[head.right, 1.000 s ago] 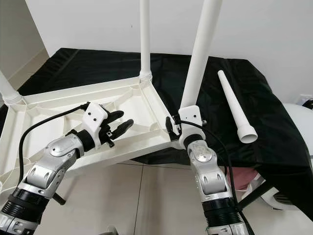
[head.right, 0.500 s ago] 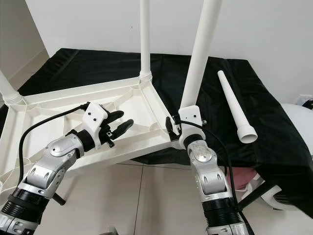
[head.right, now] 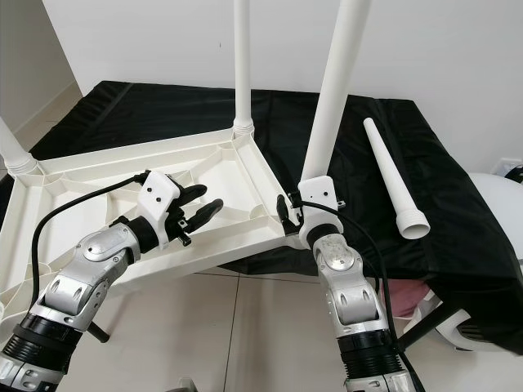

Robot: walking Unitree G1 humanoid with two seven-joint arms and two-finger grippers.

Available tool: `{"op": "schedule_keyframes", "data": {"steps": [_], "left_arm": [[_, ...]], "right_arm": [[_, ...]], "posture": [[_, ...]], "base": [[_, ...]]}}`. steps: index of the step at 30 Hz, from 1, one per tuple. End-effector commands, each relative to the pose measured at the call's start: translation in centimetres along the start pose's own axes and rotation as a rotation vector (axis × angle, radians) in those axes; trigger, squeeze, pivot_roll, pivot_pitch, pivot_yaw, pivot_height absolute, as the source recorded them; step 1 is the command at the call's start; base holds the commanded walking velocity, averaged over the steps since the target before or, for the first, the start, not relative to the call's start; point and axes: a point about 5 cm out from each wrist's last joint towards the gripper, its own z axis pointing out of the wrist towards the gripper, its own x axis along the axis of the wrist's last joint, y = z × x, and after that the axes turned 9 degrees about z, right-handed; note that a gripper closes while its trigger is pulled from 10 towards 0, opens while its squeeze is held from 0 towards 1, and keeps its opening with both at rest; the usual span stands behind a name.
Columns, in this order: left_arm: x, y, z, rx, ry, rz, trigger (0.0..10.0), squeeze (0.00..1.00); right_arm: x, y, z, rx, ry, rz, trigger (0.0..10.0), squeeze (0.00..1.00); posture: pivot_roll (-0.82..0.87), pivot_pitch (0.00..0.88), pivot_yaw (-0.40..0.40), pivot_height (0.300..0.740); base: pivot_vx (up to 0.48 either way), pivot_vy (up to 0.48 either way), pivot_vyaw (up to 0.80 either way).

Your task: Building children table

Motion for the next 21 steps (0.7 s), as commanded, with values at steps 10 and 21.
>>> {"op": "schedule_keyframes", "data": {"steps": [10, 21], "left_arm": [[-2.2, 0.6, -1.6, 0.402, -0.134, -0.103, 10.0, 0.0], [-3.0, 1.1, -2.0, 0.482, -0.179, -0.136, 10.0, 0.0]], "right_arm": [[-0.1, -1.2, -1.2, 0.047, 0.064, 0.082, 10.0, 0.0], [-0.1, -2.2, -1.5, 0.076, 0.089, 0.122, 10.0, 0.0]], "posture": [[0.07, 0.0, 0.0, 0.74], [0.08, 0.0, 0.0, 0.74]], "base": [[0.0, 0.0, 0.0], [0.0, 0.0, 0.0]]}}
